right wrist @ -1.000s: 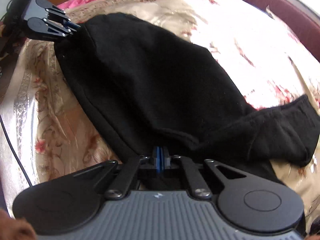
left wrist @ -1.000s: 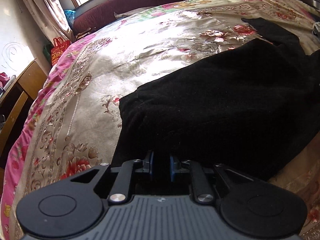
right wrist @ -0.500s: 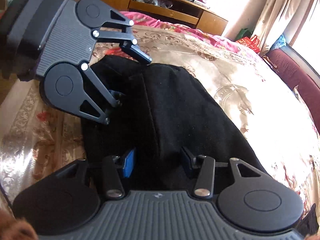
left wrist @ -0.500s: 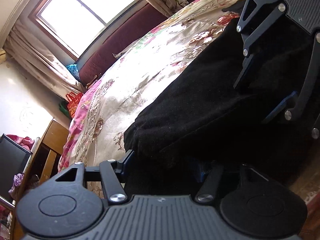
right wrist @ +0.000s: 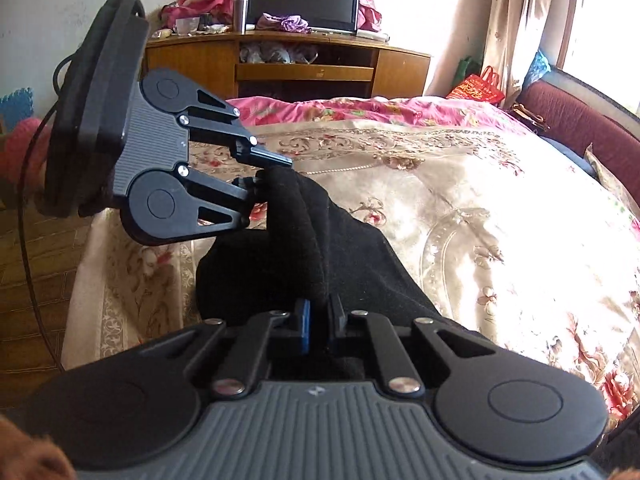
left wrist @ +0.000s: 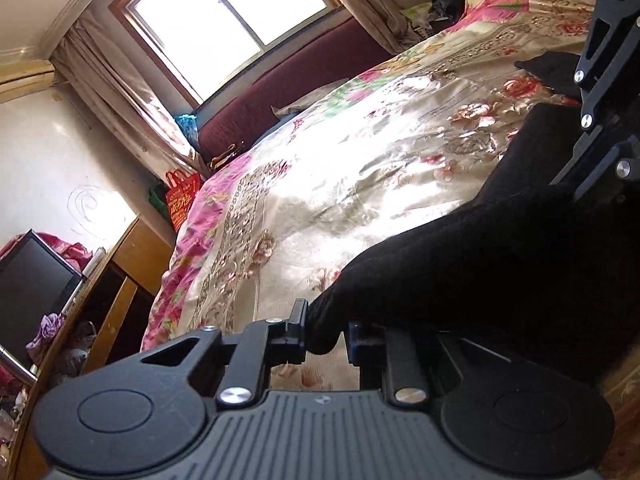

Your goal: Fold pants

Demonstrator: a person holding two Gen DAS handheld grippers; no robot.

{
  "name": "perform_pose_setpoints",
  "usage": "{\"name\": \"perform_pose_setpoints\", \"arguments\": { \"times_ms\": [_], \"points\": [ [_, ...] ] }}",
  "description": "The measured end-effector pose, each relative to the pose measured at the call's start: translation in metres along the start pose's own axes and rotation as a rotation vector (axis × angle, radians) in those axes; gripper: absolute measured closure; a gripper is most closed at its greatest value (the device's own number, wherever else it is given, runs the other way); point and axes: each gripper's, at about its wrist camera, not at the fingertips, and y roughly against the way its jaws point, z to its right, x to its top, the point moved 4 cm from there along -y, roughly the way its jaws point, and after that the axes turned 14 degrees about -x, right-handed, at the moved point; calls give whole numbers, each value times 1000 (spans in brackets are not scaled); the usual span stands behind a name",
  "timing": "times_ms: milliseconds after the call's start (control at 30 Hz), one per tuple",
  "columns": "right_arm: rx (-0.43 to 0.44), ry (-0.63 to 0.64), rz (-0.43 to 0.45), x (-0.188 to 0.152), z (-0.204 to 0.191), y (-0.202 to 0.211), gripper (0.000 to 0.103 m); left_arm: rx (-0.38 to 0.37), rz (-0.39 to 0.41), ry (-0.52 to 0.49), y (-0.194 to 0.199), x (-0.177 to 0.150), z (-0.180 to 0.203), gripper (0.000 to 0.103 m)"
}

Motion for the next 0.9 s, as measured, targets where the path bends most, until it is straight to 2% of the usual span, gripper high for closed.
{"name": "perform_pose_setpoints", "arguments": {
  "times_ms": [100,233,333,467,600,700,767,833,900],
  "points": [
    [41,-12,-73,-20,-23,-15,94,1,-60,12,-8,-30,13,67],
    [10,91,-66,-41,-48,-18,94,4,-91,68,-7,-60,29,70],
    [14,63,-58,-40,-46,-14,94,22,-81,113,-4,-64,26,76],
    [13,28,-30,-32,-38,-3,94,33,-56,133,4,-58,21,76],
    [38,22,-72,-42,-44,-12,94,19,-36,161,15,-60,24,73],
    [30,47,-61,-46,-51,-10,94,-6,-25,160,24,-60,30,64],
    [27,53,-49,-46,-49,-7,94,-55,-12,143,27,-56,37,43],
    [33,48,-51,-46,-45,-7,94,-85,7,129,26,-51,41,30],
    [34,55,-55,-46,-45,-7,94,-114,16,142,19,-45,40,23]
  ]
}}
